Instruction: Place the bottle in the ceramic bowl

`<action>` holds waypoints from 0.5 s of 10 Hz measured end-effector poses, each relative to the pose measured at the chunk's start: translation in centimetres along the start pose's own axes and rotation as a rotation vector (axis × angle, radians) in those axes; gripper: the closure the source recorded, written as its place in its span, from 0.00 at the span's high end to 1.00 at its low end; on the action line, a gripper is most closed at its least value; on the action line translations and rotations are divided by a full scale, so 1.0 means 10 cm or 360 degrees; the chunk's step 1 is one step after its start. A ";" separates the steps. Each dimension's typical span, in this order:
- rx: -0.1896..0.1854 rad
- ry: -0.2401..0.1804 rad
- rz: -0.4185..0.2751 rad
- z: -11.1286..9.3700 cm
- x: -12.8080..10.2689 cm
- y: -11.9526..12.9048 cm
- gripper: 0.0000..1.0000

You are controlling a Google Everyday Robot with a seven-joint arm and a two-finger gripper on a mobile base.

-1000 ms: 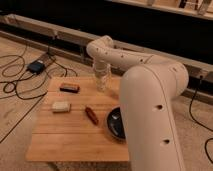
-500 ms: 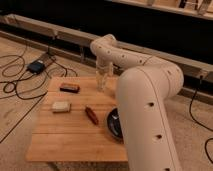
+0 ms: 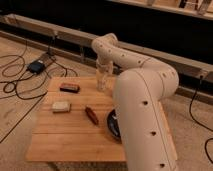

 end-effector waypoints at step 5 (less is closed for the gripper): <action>-0.0055 -0.0014 -0.0049 0.09 -0.10 0.03 0.65</action>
